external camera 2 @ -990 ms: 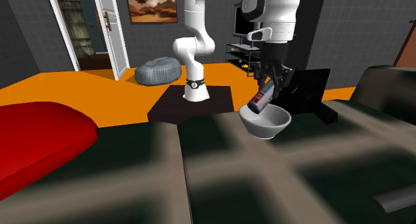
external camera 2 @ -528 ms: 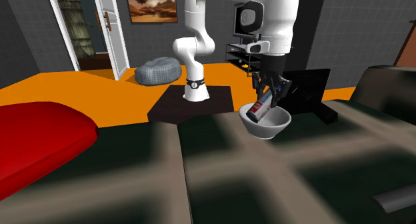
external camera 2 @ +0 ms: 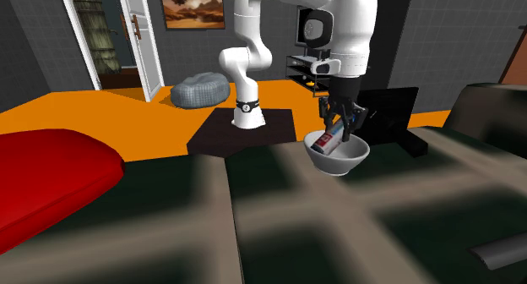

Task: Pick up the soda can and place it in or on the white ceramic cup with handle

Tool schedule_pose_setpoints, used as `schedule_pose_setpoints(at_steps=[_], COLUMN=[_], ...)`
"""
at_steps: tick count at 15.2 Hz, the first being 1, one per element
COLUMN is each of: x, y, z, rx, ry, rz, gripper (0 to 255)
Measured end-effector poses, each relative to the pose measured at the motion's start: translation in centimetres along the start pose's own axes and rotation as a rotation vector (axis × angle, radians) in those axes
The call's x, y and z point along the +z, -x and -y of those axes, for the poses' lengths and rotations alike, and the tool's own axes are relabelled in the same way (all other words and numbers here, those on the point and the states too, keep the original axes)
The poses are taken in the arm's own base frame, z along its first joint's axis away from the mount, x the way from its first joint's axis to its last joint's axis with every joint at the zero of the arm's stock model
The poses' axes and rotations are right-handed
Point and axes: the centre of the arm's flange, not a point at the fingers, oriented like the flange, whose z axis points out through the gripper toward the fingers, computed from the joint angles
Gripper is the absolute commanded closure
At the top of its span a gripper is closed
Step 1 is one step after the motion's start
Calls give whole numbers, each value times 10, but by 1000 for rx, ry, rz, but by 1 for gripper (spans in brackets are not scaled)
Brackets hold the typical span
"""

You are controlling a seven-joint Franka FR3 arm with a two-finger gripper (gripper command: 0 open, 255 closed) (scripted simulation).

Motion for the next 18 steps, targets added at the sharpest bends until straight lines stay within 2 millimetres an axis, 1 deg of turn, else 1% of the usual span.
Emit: schedule_pose_setpoints(at_steps=[1, 7, 8, 11, 12, 18], x=[0, 0, -6, -41, -46, -50], y=[0, 0, -1, -1, 1, 0], z=[0, 0, 0, -1, -1, 0], rx=[0, -1, -1, 0, 0, -1], ry=[0, -1, -1, -2, -2, -1], rz=[0, 0, 0, 0, 0, 0], gripper=[0, 0, 0, 0, 0, 0])
